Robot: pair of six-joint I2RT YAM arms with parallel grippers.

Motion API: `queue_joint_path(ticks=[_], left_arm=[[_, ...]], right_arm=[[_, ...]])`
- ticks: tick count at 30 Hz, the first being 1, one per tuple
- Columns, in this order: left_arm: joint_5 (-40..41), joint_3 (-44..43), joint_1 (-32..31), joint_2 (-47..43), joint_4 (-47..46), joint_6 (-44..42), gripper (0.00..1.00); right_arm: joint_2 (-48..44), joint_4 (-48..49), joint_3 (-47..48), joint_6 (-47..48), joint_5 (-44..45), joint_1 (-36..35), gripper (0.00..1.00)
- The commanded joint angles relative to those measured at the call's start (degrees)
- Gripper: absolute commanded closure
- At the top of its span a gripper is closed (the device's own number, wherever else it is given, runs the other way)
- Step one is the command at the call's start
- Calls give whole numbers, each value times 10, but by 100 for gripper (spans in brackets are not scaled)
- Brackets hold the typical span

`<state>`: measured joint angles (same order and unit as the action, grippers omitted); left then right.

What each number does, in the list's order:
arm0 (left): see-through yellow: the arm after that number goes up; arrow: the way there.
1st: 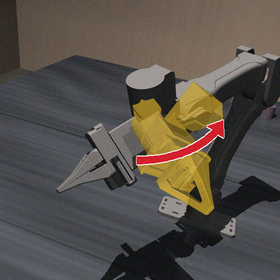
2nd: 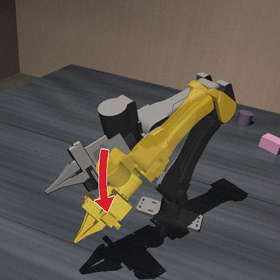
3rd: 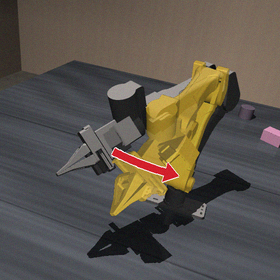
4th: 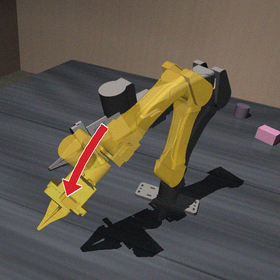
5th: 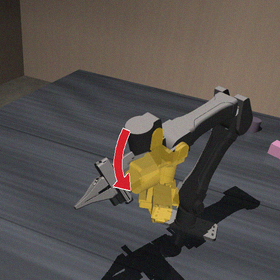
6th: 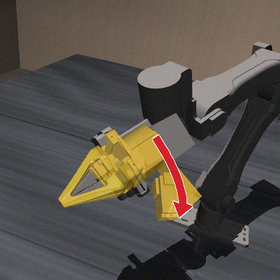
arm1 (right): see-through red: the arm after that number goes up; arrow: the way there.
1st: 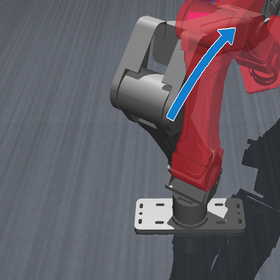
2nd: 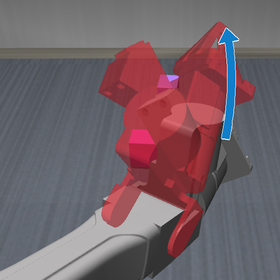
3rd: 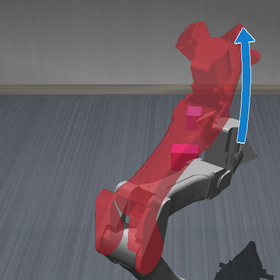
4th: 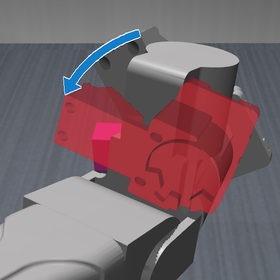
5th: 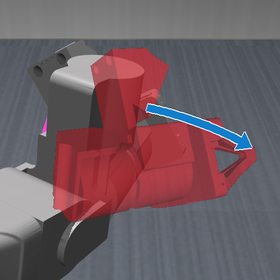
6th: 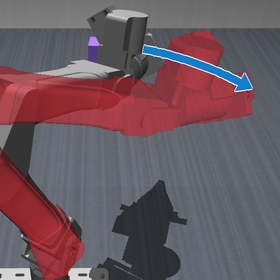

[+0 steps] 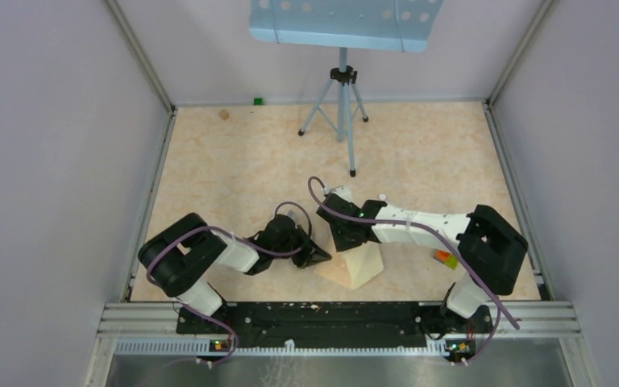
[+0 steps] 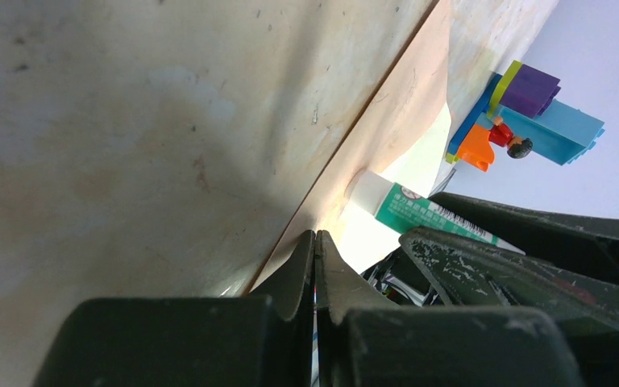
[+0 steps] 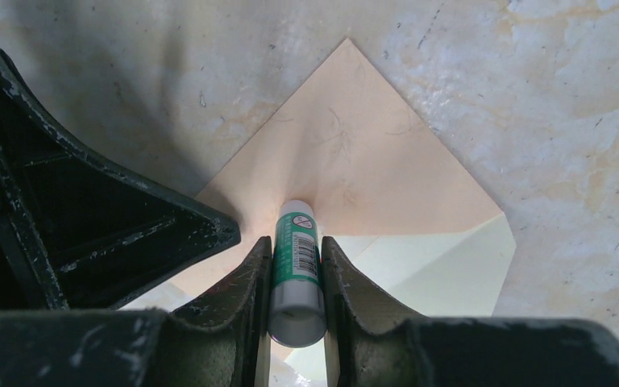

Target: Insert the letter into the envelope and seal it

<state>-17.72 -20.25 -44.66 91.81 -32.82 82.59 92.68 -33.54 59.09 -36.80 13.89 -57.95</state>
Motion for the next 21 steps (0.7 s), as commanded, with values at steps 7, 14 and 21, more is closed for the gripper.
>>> queue_joint_path(ticks=[7, 14, 21], left_arm=[[42, 5, 0, 30, 93, -24, 100], [46, 6, 0, 25, 98, -24, 100], [44, 6, 0, 27, 93, -22, 100]], right_arm=[[11, -52, -30, 22, 63, 22, 100], [-7, -86, -25, 24, 77, 23, 100], [-10, -88, -32, 26, 71, 26, 100]])
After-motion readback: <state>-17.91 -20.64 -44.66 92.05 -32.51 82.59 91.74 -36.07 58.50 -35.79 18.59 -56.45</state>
